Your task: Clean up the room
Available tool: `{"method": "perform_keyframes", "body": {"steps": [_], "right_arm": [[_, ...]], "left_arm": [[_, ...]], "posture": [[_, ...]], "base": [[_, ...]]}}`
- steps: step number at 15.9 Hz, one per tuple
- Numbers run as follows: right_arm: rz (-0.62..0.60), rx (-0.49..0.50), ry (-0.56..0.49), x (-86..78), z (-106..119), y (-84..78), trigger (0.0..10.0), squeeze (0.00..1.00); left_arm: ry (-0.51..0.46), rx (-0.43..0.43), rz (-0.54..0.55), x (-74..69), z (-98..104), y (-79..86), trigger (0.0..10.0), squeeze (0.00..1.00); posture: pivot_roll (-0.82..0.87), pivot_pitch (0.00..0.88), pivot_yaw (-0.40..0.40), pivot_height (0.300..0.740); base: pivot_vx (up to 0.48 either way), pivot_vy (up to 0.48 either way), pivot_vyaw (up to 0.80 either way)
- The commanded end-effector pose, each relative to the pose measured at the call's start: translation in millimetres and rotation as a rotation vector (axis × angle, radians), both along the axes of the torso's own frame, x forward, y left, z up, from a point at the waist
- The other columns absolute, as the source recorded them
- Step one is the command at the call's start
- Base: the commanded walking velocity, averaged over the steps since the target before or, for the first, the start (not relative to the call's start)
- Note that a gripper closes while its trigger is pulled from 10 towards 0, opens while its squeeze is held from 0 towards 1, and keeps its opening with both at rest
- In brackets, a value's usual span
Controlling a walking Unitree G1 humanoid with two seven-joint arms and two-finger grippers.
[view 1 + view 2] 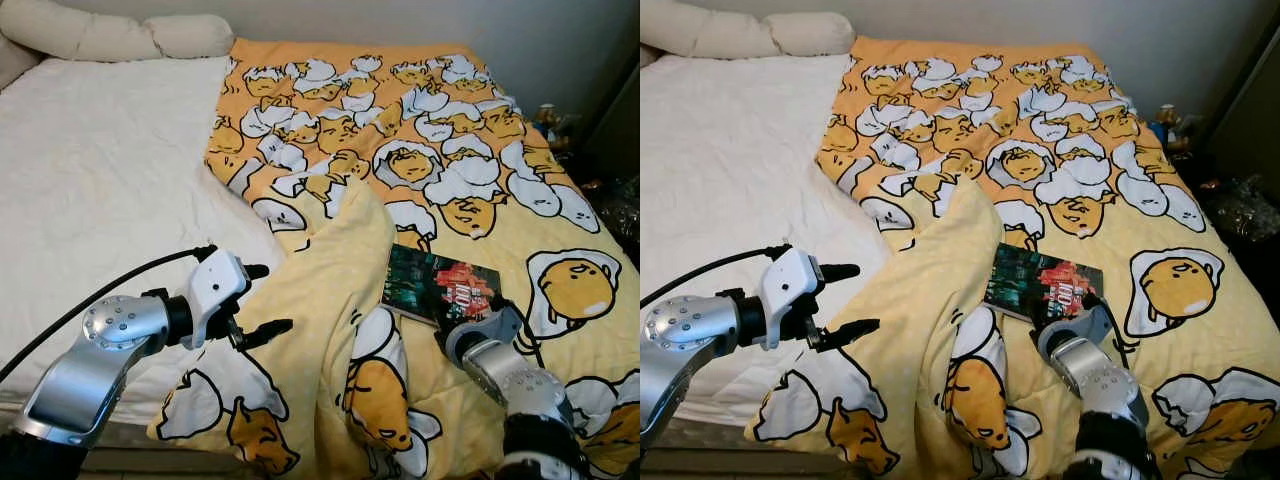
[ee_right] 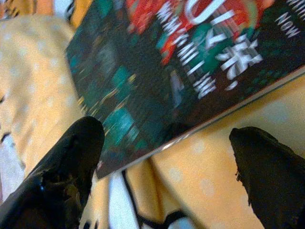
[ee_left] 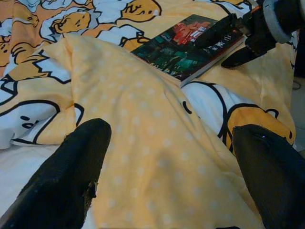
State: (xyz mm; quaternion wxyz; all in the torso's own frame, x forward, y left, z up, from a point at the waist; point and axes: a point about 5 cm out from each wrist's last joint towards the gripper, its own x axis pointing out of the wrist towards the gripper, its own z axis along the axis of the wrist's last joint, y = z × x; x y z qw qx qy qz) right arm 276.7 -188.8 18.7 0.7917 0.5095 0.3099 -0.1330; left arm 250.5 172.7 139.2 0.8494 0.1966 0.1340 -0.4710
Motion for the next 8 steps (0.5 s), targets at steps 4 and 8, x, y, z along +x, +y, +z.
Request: {"method": "perform_keyframes", "body": {"steps": [4,8], "right_arm": [[-0.126,-0.010,-0.051,14.1,-0.4,-16.3,10.0,0.00],[-0.189,0.013,-0.153,30.7,7.0,-22.4,10.0,0.00]], "left_arm": [[0.018,0.012,-0.020,-0.3,-0.9,0.4,10.0,0.60],[0.026,0.009,-0.023,-2.8,0.4,0.8,10.0,0.60]], "posture": [[0.02,0.000,0.019,0.740],[0.03,0.000,0.017,0.740]], "base": [[0.000,0.000,0.00],[0.000,0.000,0.00]]}}
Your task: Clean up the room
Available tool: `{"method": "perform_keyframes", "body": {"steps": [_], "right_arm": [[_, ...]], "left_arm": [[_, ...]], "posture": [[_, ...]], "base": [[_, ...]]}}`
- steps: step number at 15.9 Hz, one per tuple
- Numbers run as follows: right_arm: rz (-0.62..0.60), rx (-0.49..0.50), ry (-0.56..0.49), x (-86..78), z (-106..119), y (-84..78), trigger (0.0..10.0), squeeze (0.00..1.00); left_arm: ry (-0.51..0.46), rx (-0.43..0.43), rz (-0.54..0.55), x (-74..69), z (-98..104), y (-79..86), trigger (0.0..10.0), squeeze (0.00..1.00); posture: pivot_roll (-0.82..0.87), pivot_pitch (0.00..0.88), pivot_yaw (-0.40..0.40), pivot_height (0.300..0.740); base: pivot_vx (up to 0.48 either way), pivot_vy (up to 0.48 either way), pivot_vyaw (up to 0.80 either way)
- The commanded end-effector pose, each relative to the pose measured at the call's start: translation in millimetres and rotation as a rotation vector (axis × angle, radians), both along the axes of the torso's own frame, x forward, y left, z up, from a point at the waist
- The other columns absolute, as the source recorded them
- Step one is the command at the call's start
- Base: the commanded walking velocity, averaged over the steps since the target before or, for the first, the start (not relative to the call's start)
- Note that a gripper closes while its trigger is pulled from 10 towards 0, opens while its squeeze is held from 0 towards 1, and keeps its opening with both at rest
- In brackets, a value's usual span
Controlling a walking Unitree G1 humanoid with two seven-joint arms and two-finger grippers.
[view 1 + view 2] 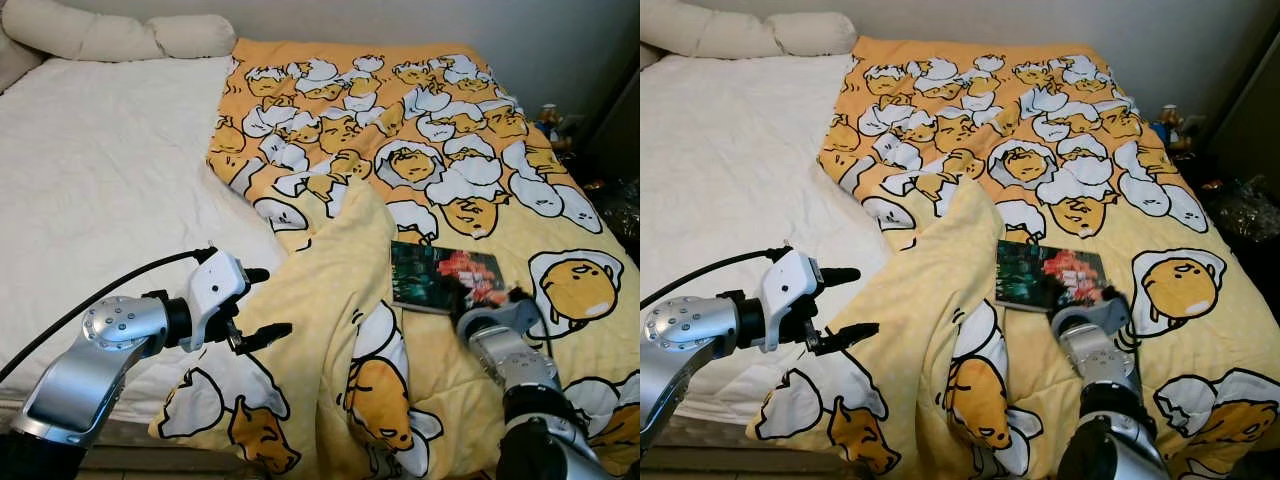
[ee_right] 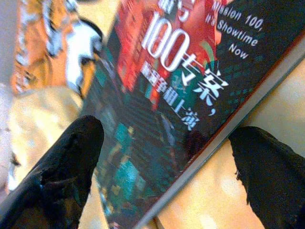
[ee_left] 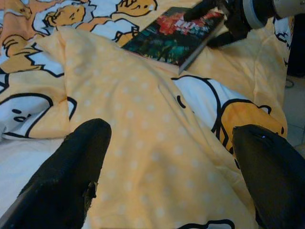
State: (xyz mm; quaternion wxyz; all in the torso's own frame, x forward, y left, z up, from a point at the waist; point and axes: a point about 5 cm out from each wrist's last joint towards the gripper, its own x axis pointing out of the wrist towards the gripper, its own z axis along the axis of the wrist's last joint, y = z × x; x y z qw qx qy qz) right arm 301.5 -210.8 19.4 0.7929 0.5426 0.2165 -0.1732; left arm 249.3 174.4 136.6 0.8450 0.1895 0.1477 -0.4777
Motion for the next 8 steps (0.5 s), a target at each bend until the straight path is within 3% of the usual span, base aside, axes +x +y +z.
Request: {"method": "perform_keyframes", "body": {"steps": [1,4,8], "right_arm": [[-0.014,0.009,-0.066,7.5,8.2,-0.5,10.0,0.00],[0.002,-0.033,-0.107,6.7,3.8,-0.2,10.0,0.00],[0.011,-0.168,0.003,-10.2,-22.2,-0.2,10.0,0.00]], "left_arm": [[-0.007,0.008,-0.013,-1.7,3.2,-0.5,10.0,0.60],[-0.005,0.008,-0.012,-1.3,3.2,-0.4,10.0,0.60],[0.008,0.013,-0.025,-3.3,3.1,-1.7,10.0,0.60]], "posture": [[0.03,0.000,0.019,0.740],[0.03,0.000,0.027,0.740],[0.06,0.000,0.050,0.740]], "base": [[0.000,0.000,0.00],[0.000,0.000,0.00],[0.000,0.000,0.00]]}}
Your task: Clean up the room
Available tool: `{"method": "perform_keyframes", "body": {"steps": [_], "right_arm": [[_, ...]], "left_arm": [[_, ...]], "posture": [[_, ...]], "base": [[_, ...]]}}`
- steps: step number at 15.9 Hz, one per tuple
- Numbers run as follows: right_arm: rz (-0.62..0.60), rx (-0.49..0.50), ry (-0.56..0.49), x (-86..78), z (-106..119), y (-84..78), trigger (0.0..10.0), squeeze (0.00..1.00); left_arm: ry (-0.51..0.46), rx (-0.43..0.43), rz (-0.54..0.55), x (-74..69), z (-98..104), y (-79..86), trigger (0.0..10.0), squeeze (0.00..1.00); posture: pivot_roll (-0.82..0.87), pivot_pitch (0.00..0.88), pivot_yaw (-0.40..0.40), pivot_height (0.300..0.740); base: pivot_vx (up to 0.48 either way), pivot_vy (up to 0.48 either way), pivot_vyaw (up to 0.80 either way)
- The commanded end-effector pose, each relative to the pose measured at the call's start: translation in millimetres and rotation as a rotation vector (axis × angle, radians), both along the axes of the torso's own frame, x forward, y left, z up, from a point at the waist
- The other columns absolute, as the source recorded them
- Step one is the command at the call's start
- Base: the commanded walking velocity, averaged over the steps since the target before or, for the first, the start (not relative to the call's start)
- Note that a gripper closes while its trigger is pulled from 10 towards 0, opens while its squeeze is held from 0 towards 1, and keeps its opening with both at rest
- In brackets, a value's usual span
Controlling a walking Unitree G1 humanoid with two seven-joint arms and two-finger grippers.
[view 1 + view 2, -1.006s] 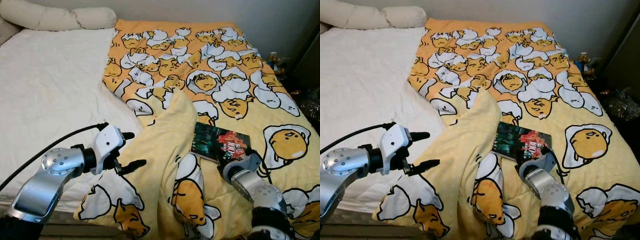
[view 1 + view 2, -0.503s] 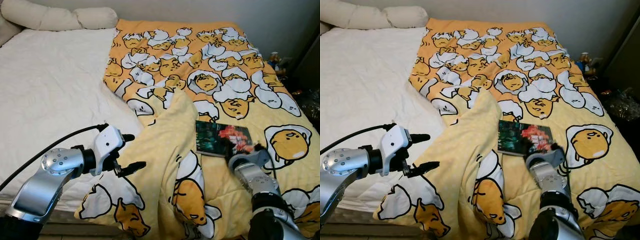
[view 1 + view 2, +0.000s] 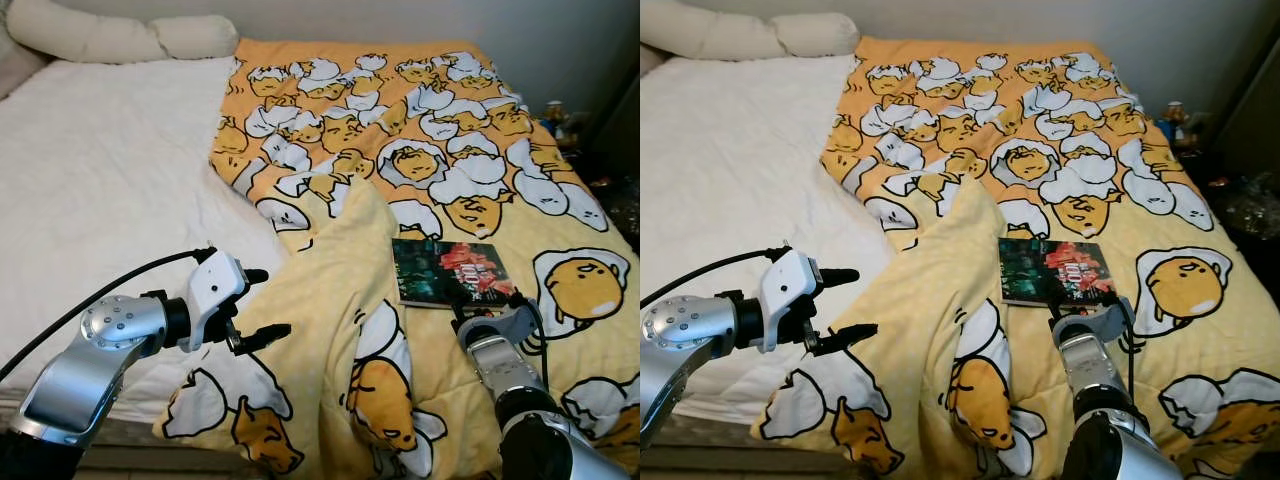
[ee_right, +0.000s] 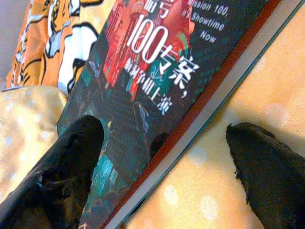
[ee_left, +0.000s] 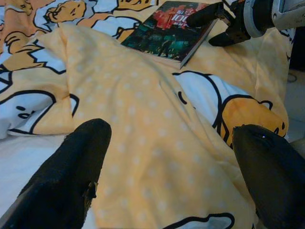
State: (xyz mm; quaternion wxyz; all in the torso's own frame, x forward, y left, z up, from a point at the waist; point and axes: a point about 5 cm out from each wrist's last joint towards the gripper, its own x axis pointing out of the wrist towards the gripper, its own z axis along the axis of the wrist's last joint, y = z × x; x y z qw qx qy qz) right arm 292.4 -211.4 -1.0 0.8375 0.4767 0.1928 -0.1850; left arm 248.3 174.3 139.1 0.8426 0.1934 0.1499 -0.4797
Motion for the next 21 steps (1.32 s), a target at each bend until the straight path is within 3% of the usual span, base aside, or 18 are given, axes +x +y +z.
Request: {"method": "perform_keyframes", "body": {"steps": [1,3,7,10,12,14,15,21], "right_arm": [[-0.027,0.008,0.032,-4.2,-5.6,0.0,10.0,0.00],[-0.082,0.073,-0.025,-0.8,-2.3,0.3,10.0,0.00],[-0.172,0.211,-0.261,19.6,22.1,0.1,10.0,0.00],[-0.176,0.237,-0.305,26.3,29.7,0.0,10.0,0.00],[-0.182,0.233,-0.249,24.5,25.8,-1.6,10.0,0.00],[-0.173,0.226,-0.227,25.4,25.1,1.7,1.8,0.00],[-0.175,0.230,-0.232,26.2,26.0,2.0,0.0,0.00],[-0.204,0.230,-0.238,30.5,31.8,-3.0,0.0,0.00]], "left_arm": [[0.012,0.014,-0.020,-3.7,0.6,0.1,10.0,0.60],[0.011,0.019,-0.015,-4.2,1.9,1.8,10.0,0.60],[0.003,0.031,-0.007,-5.3,5.7,4.9,10.0,0.60],[0.003,0.042,-0.007,-7.6,6.4,6.9,10.0,0.60],[0.002,0.046,-0.005,-7.7,7.3,7.2,10.0,0.60],[0.006,0.051,-0.002,-10.7,7.3,8.3,10.0,0.60],[0.006,0.051,-0.002,-11.6,7.4,8.4,10.0,0.60],[0.009,0.048,0.001,-12.4,8.8,6.7,10.0,0.60]], "posture": [[0.08,0.000,0.055,0.740],[0.09,0.000,0.058,0.740],[0.12,0.000,0.069,0.740],[0.14,0.000,0.067,0.740],[0.14,0.000,0.064,0.740],[0.15,0.000,0.060,0.740],[0.16,0.000,0.060,0.740],[0.16,0.000,0.062,0.740]], "base": [[0.000,0.000,0.00],[0.000,0.000,0.00],[0.000,0.000,0.00],[0.000,0.000,0.00],[0.000,0.000,0.00],[0.000,0.000,0.00],[0.000,0.000,0.00],[0.000,0.000,0.00]]}}
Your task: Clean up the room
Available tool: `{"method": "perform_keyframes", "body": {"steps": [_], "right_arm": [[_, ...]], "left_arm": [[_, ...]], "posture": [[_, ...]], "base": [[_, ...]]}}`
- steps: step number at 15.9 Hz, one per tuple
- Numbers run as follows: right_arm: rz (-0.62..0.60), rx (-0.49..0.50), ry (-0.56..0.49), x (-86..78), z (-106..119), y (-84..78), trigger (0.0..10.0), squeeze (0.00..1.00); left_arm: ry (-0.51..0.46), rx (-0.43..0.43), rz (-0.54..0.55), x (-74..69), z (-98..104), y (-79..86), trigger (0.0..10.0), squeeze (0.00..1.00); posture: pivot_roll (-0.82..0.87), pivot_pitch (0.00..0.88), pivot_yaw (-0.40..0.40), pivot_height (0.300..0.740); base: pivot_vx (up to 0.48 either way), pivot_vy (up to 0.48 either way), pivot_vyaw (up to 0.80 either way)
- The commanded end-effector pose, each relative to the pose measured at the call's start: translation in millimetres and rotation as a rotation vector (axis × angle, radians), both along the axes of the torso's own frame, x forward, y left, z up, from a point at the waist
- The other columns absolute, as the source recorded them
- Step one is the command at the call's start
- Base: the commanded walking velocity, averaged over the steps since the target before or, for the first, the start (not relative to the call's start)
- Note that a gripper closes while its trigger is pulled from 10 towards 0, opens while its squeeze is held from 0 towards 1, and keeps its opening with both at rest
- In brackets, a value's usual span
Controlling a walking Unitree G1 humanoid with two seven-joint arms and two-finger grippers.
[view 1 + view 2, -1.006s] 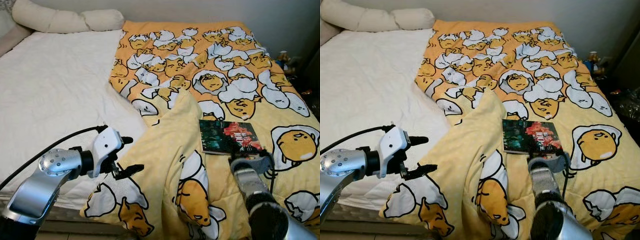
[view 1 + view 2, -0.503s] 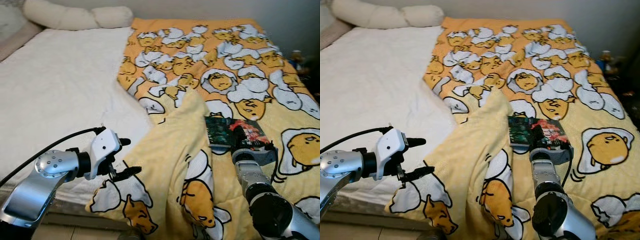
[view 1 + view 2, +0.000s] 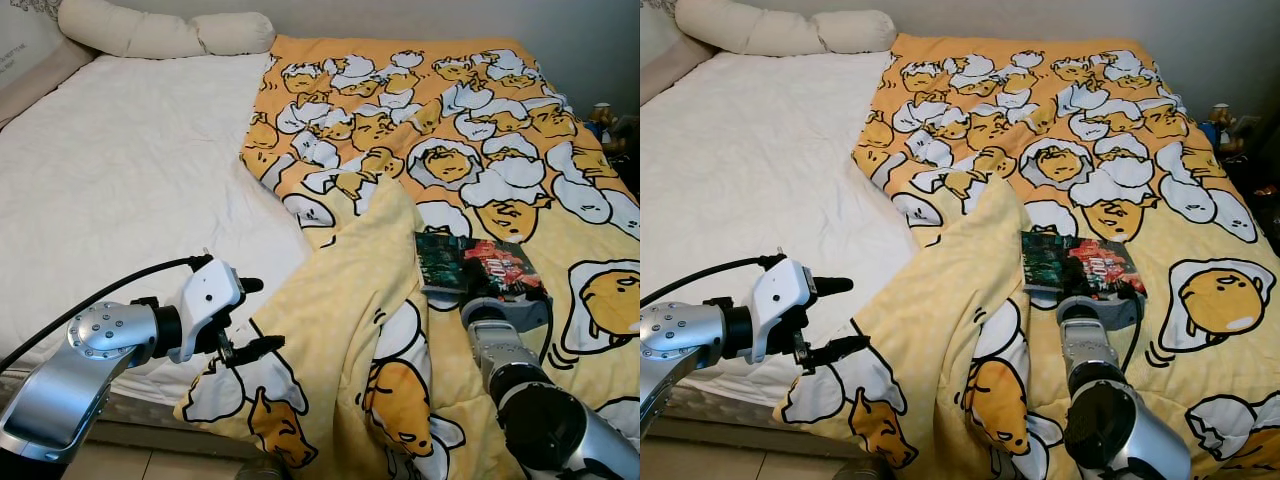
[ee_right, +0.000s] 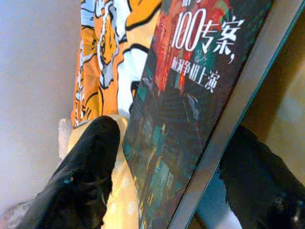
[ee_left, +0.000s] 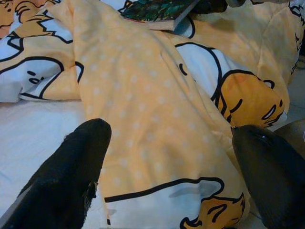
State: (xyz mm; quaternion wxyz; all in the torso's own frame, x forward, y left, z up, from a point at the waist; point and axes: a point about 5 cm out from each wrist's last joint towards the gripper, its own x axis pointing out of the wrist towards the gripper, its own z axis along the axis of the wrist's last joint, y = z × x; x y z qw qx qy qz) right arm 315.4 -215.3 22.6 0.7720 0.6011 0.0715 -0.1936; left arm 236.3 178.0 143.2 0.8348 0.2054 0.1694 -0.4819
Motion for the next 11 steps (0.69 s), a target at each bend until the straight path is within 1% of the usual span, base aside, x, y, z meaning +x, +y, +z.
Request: {"method": "perform_keyframes", "body": {"steps": [1,11], "right_arm": [[-0.008,0.004,-0.025,8.4,9.6,-0.5,0.0,0.00],[-0.023,-0.002,-0.026,9.6,12.2,-4.8,0.0,0.00]], "left_arm": [[-0.016,0.007,0.009,-0.2,5.1,3.1,10.0,0.60],[-0.019,0.010,0.004,3.7,6.3,1.6,10.0,0.60]], "posture": [[0.16,0.000,0.062,0.740],[0.16,0.000,0.069,0.740]], "base": [[0.000,0.000,0.00],[0.000,0.000,0.00]]}}
